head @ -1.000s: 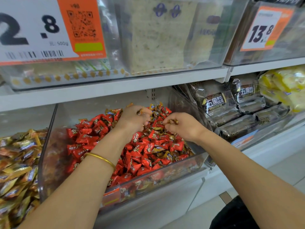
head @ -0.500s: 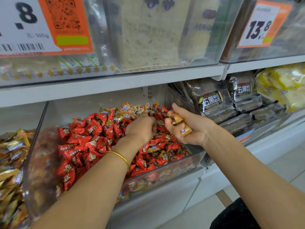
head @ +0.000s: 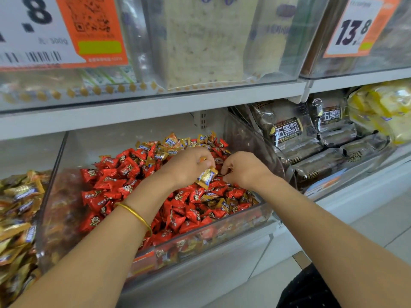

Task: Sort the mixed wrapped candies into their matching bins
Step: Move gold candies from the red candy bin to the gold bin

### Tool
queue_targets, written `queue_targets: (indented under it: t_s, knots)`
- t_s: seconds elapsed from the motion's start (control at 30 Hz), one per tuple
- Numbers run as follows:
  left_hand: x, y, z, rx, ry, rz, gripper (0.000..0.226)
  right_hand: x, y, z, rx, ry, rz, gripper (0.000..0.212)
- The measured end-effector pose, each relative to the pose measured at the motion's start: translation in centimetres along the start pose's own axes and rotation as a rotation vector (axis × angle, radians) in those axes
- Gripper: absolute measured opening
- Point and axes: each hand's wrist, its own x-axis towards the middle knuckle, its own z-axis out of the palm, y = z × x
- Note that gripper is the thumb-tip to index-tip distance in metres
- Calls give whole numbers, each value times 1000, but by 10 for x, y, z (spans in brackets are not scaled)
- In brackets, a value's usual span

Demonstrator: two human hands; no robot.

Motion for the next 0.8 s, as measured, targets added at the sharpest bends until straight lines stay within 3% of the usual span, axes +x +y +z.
queue_targets:
  t_s: [0.17,0.33,0.47,0.6,0.7,0.8]
  knots:
    - [-4,-9,2,-26,-69,-18,16,3,-2,6,-231,27,29,24]
    - [-9,-3,-6,-280,-16,-170,25,2,-3,12,-312,56,25,26]
    - [-11,2,-7,-734,67,-410,35,3,-3,15,-357,109,28,22]
    - [-18,4,-15,-1204,37,-564,44,4,-2,16,-374,132,2,16]
    - [-22,5,-19,-1337,33,-611,43,6,1,12,-274,148,-11,15]
    - [-22,2,-21,-1329,13,-608,20,4,5,0,112,142,-37,10]
